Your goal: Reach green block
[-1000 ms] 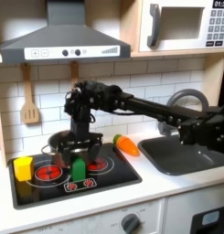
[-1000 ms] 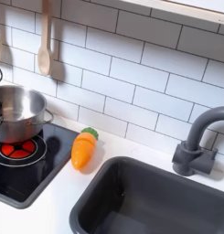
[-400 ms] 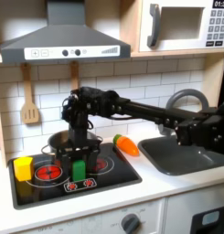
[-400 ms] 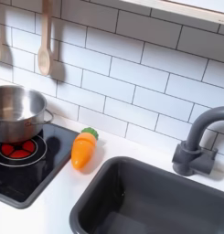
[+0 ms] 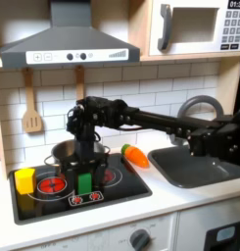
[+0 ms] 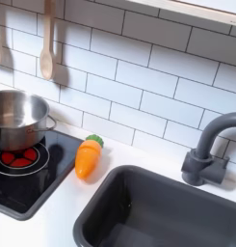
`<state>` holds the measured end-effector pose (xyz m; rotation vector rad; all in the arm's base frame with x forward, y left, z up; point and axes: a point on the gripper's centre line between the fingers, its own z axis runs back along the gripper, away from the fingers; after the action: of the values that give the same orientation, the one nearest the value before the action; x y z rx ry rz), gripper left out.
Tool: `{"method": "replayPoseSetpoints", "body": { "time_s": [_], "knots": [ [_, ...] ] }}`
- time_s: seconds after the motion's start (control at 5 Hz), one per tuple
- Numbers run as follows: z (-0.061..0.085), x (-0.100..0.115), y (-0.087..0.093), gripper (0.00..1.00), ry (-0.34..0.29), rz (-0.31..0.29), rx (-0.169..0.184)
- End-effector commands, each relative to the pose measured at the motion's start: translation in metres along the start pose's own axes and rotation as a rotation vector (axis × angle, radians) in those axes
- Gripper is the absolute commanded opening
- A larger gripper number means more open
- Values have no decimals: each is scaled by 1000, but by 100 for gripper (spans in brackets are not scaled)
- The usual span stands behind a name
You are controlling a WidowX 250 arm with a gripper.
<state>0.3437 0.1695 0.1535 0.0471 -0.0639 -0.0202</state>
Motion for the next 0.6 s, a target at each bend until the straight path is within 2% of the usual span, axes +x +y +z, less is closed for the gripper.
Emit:
{"method": "replayPoseSetpoints", "body": {
  "time_s": [0.0,0.4],
  "knots": [
    [-7,3,0,100,13,3,-11],
    [-14,7,-1,100,30,13,-20]
  ]
}}
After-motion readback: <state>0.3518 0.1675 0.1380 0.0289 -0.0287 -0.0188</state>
